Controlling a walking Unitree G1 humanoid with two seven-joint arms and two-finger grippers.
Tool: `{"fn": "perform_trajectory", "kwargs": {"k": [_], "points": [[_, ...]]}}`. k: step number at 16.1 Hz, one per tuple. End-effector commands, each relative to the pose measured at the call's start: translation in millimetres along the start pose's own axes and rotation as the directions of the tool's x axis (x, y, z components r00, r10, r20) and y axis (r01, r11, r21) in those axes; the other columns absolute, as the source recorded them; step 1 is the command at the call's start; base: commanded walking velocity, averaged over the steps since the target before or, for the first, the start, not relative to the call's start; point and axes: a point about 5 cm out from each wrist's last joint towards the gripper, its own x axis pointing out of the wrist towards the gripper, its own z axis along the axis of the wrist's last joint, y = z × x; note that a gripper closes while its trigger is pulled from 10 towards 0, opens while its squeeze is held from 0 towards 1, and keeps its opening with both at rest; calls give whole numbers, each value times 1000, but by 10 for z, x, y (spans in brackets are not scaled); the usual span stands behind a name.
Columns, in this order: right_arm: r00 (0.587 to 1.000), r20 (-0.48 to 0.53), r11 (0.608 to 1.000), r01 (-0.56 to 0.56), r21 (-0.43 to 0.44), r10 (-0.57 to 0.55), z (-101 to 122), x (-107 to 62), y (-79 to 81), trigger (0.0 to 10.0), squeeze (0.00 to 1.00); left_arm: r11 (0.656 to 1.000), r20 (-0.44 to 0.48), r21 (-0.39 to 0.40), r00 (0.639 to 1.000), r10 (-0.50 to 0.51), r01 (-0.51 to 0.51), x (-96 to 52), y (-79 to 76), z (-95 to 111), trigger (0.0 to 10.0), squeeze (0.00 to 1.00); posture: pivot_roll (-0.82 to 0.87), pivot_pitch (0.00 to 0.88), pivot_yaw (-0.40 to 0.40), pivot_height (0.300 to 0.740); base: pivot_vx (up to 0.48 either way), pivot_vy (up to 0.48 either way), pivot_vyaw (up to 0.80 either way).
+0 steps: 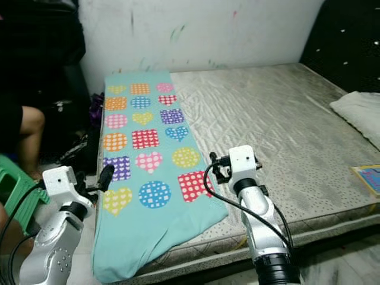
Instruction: Clean up the room
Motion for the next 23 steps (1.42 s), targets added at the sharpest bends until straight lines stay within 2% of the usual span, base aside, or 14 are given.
{"fn": "perform_trajectory", "kwargs": {"k": [1,13,21,23], "points": [[1000,16,1000,0,5,0,50,8,-13,10000,0,1000,10,9,1000,-1,0,2,-7,23,10000,0,-150,0,-4,740,0,0,0],[1000,8,1000,-30,10,30,37,0,43,10000,0,1000,-3,-11,1000,13,-13,7,13,5,10000,0,-151,3,-8,740,0,0,0],[999,1,999,-50,9,50,29,3,75,10000,0,998,-9,-61,999,35,-36,20,10,-12,10000,0,-152,0,-8,740,0,0,0],[999,1,999,-52,11,52,32,3,74,10000,0,998,-5,-65,1000,14,-14,29,-15,-8,10000,0,-153,0,-9,740,0,480,0]]}}
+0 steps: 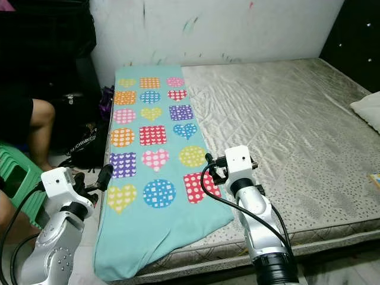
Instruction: Clean up the room
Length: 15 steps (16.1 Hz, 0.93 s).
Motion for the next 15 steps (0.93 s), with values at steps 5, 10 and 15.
{"fn": "perform_trajectory", "kwargs": {"k": [5,10,15], "points": [[1000,16,1000,-10,5,10,51,5,5,10000,0,1000,19,-4,1000,-14,14,17,-23,32,10000,0,-155,0,-13,740,0,96,0],[1000,16,1000,-18,2,18,57,9,11,10000,0,1000,18,-3,1000,-4,4,19,-16,25,10000,0,-155,0,-14,740,0,0,0],[1000,4,1000,-20,-10,20,50,4,23,10000,0,997,-105,-7,991,80,-82,46,89,-132,10000,0,-157,0,-14,740,0,0,0]]}}
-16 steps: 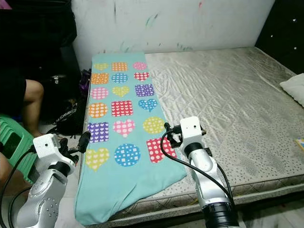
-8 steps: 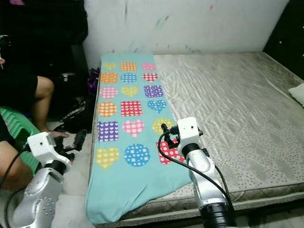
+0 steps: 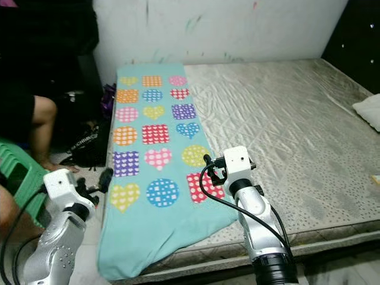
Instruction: Clean up the room
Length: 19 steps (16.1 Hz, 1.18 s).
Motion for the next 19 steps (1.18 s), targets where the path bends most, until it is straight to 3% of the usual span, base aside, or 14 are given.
{"fn": "perform_trajectory", "kwargs": {"k": [1,5,8,15,19], "points": [[1000,2,1000,4,-15,-4,41,-3,-6,10000,0,999,-37,31,999,18,-17,17,31,-22,10000,0,-159,0,-12,740,0,0,0],[1000,-19,1000,8,-9,-8,31,4,-47,10000,0,998,-54,58,998,23,-20,63,61,-16,10000,0,-160,0,-6,740,0,0,0],[1000,-26,1000,-13,-3,13,9,-6,7,10000,0,998,-57,59,998,33,-30,61,85,0,10000,0,-157,1,-5,740,0,0,0],[999,-18,999,-40,14,40,14,-43,12,10000,0,996,-18,81,999,40,-38,86,72,45,10000,0,-169,8,-5,656,0,0,0],[999,-18,999,-40,14,40,14,-43,12,10000,0,996,-18,81,999,40,-38,86,72,45,10000,0,-169,8,-5,656,0,0,0]]}}
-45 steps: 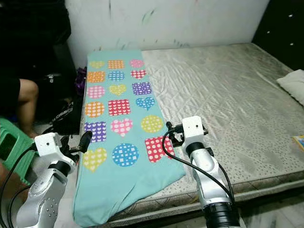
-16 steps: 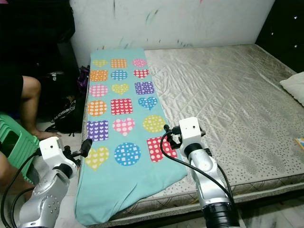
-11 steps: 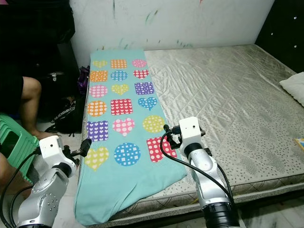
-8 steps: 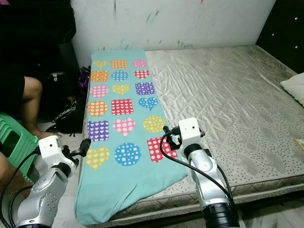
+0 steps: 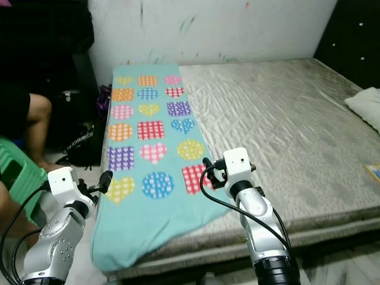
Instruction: Clean up the room
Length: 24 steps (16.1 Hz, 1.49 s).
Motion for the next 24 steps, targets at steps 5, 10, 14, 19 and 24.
{"fn": "perform_trajectory", "kwargs": {"k": [5,10,14,19,24], "points": [[1000,6,1000,-1,0,1,22,-3,-2,10000,0,1000,0,14,1000,4,-4,2,11,3,10000,0,-169,8,-5,656,0,0,0],[1000,6,1000,-1,0,1,22,-3,-2,10000,0,1000,0,14,1000,4,-4,2,11,3,10000,0,-169,8,-5,656,0,0,0],[990,65,992,-129,3,129,103,-42,108,10000,0,981,80,116,986,147,-155,-57,266,82,10000,0,-167,5,-11,651,0,0,0],[983,25,983,-184,-8,184,17,-267,135,10000,0,967,89,241,994,60,-80,-356,422,117,10000,0,-144,22,-16,651,0,0,0],[991,-29,990,-131,-57,130,-48,-376,-1,10000,0,957,123,290,992,-5,-31,-645,472,69,10000,0,-136,39,-12,651,0,0,0]]}}
